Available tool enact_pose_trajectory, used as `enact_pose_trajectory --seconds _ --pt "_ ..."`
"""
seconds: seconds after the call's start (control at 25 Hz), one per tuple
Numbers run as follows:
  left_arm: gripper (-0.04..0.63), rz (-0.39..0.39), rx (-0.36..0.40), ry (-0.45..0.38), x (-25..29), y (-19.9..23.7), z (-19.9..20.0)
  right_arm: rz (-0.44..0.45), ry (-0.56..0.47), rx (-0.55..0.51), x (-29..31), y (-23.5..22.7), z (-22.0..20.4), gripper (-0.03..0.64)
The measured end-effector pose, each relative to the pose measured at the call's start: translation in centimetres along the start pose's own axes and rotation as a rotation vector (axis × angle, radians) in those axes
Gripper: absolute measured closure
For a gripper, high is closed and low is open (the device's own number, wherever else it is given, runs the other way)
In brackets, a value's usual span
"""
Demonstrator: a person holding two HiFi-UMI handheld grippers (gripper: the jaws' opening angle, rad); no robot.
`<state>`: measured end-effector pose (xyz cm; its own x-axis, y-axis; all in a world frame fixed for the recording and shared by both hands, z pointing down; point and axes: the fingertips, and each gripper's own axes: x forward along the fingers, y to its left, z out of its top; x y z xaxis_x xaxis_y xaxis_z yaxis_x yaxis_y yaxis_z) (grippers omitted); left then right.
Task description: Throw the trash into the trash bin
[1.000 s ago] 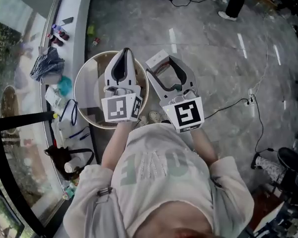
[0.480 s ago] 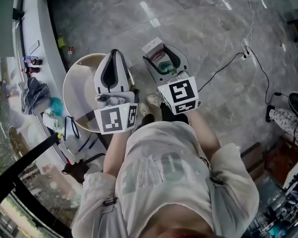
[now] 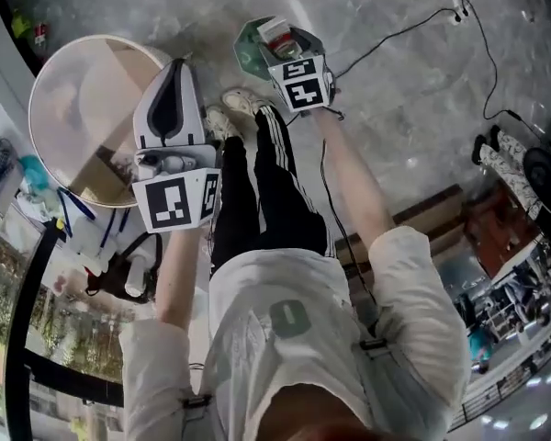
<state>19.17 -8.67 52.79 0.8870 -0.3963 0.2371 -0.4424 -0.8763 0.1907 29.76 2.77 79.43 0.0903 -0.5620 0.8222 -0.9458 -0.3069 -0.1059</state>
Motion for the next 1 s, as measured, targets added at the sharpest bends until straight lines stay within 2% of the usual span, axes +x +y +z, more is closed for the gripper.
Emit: enact_pose_trajectory --seconds 0.2,0.44,0.52,0.72,1.0 --pt "0.583 -0.003 -0.009 0.066 0.3 -0.1 -4.4 -0.027 0.140 -0.024 4.2 -0.5 -7.9 0.344" --pt "0.583 0.010 -0.017 0.080 0.3 0.1 -5.6 -0.047 0.203 -0.068 6.0 -0.1 -11.2 0.328" --pt "0.583 0.016 -0.023 0.074 0.3 0.2 -5.3 -0.036 0.203 -0.051 6.0 0.3 -11.2 0.301" --pt "0.583 0.023 -0.025 0.053 -0.4 0.6 -3.9 -0.025 0.175 -0.045 5.2 1.3 -9.4 0.299" --pt "0.583 0.039 -0.022 0.001 -2.2 1.2 0.4 0.000 0.136 -0.057 1.9 2.8 -4.3 0.301"
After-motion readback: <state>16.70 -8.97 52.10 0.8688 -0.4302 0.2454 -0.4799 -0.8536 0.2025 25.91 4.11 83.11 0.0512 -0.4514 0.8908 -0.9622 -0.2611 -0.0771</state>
